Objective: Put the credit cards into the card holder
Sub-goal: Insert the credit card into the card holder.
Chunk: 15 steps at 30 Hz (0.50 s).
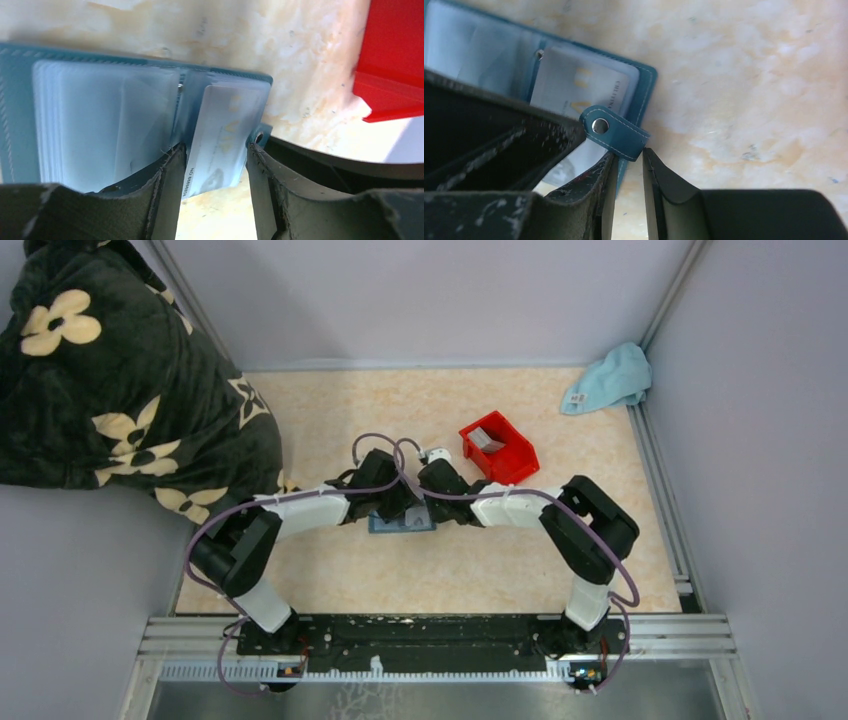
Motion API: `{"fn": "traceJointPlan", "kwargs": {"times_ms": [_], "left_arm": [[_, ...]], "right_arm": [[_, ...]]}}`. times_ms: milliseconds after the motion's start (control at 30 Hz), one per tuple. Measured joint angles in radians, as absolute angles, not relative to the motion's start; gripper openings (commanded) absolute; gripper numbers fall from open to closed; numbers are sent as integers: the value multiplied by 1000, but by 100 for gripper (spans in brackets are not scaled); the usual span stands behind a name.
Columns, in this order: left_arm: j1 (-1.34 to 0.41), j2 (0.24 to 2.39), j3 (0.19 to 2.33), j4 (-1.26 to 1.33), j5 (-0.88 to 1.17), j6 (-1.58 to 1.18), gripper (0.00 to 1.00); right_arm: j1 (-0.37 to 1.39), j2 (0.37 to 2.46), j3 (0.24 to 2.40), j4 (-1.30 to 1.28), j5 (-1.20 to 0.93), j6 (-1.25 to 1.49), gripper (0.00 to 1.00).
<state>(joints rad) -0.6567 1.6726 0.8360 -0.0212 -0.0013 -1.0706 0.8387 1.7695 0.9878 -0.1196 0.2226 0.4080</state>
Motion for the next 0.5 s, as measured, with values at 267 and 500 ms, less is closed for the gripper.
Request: {"fn": "traceJointPlan", "kwargs": {"times_ms": [267,500], "left_arm": [[-657,1595,836,-196,-146,-1003,56],[-657,1543,828,-251,-199,-974,55]], "right_arm": [[889,1766,989,-130,159,425,28],[889,1758,989,-149,155,439,31]]}}
